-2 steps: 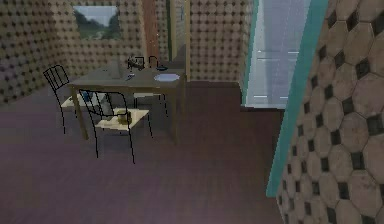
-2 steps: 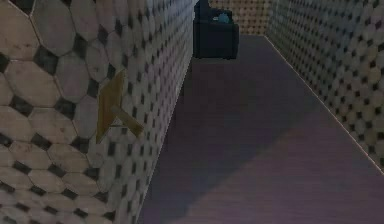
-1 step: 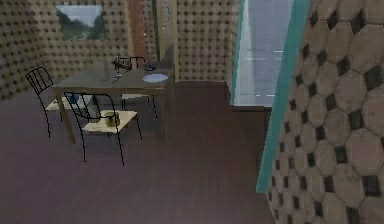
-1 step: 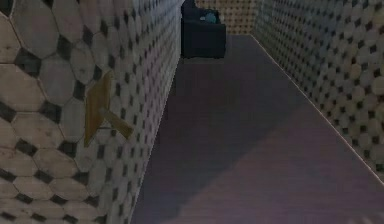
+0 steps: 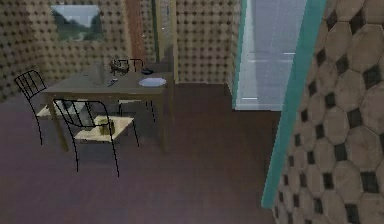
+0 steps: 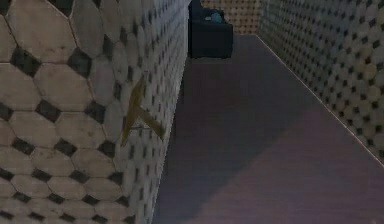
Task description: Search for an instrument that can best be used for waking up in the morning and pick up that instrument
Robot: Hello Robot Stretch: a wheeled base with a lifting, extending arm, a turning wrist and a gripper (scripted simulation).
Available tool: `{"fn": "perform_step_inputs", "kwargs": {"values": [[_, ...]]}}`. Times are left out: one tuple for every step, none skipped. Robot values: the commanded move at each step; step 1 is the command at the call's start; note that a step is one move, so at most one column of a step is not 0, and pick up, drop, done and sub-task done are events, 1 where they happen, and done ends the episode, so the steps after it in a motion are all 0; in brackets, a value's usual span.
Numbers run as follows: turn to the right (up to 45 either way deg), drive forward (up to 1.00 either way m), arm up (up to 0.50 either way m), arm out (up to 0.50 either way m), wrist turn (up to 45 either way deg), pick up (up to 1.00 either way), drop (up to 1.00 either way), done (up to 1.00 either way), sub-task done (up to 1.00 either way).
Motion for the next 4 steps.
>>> {"fn": "perform_step_inputs", "kwargs": {"values": [[0.0,1.0,0.0,0.0,0.0,0.0,0.0,0.0,0.0],[-3.0,0.0,0.0,0.0,0.0,0.0,0.0,0.0,0.0],[0.0,0.5,0.0,0.0,0.0,0.0,0.0,0.0,0.0],[6.0,0.0,0.0,0.0,0.0,0.0,0.0,0.0,0.0]]}}
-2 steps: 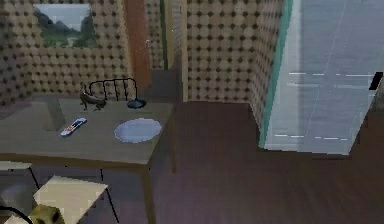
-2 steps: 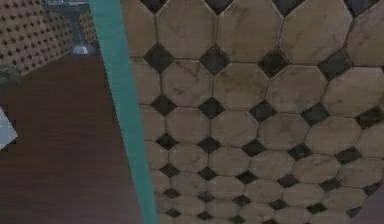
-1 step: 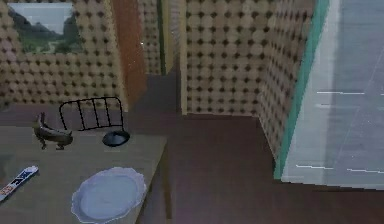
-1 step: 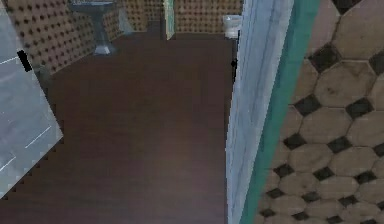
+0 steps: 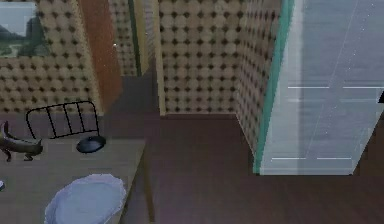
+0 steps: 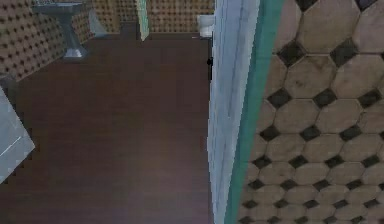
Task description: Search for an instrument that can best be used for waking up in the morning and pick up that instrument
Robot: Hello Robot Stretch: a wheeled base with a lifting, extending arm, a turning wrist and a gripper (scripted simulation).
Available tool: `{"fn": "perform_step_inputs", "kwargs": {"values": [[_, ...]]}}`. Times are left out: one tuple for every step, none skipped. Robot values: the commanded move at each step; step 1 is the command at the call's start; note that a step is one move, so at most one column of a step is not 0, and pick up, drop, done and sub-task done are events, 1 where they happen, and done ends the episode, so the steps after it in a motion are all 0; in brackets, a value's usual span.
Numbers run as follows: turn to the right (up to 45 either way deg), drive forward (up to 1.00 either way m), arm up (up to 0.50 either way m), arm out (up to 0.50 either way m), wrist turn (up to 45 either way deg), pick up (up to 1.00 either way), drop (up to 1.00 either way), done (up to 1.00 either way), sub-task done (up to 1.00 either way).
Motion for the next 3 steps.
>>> {"fn": "perform_step_inputs", "kwargs": {"values": [[0.0,1.0,0.0,0.0,0.0,0.0,0.0,0.0,0.0],[0.0,0.2,0.0,0.0,0.0,0.0,0.0,0.0,0.0],[-33.0,0.0,0.0,0.0,0.0,0.0,0.0,0.0,0.0]]}}
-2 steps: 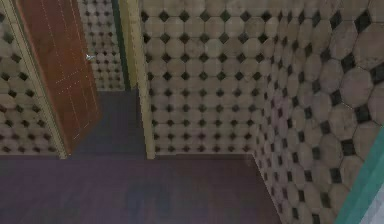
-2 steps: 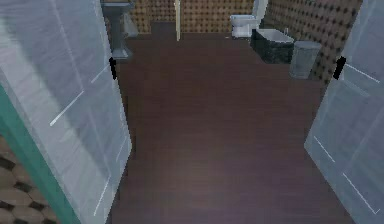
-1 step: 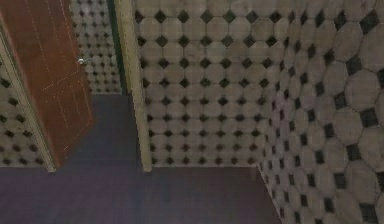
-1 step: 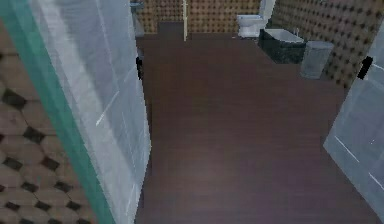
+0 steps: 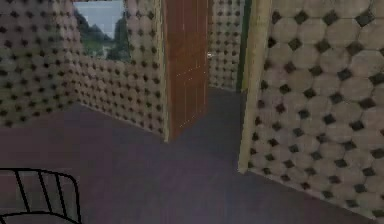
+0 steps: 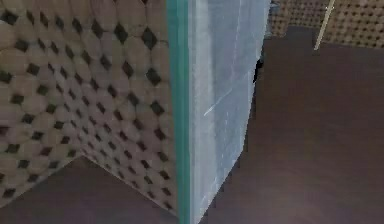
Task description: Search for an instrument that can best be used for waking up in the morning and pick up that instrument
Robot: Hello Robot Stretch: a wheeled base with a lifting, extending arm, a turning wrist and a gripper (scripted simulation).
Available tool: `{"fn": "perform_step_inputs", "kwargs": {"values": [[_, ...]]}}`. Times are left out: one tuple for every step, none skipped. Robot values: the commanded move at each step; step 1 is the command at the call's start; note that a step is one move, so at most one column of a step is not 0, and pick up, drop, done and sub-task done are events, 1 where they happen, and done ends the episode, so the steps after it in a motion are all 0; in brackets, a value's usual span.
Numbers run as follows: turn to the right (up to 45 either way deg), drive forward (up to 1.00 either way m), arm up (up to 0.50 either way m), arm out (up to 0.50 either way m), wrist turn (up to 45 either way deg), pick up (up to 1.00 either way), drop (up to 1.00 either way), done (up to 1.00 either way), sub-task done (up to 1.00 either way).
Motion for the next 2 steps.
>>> {"fn": "perform_step_inputs", "kwargs": {"values": [[0.0,1.0,0.0,0.0,0.0,0.0,0.0,0.0,0.0],[0.0,0.6,0.0,0.0,0.0,0.0,0.0,0.0,0.0]]}}
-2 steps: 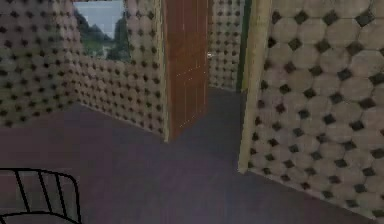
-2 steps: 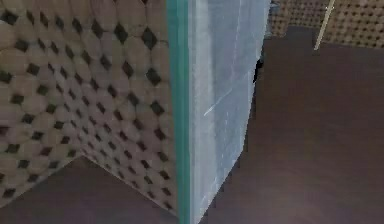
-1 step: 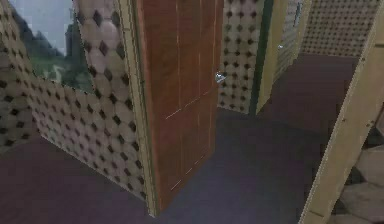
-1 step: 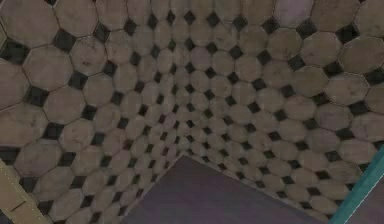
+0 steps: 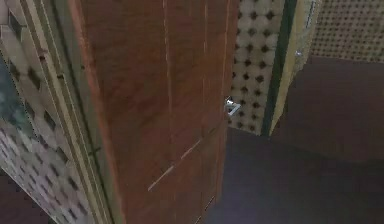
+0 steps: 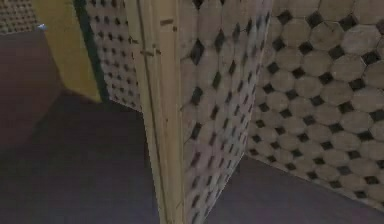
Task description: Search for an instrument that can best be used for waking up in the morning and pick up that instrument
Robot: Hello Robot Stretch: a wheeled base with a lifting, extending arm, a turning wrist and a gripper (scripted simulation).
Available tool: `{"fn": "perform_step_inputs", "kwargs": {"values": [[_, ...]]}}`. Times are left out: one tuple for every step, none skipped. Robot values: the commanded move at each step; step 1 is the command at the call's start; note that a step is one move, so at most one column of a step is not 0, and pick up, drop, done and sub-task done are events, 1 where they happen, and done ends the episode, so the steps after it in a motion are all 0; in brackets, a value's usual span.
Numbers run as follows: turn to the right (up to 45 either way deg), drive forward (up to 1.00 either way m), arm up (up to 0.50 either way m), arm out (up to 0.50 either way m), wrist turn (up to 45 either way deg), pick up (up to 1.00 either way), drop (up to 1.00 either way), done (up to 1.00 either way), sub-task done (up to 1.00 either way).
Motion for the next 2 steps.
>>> {"fn": "perform_step_inputs", "kwargs": {"values": [[27.0,0.0,0.0,0.0,0.0,0.0,0.0,0.0,0.0],[0.0,0.45,0.0,0.0,0.0,0.0,0.0,0.0,0.0]]}}
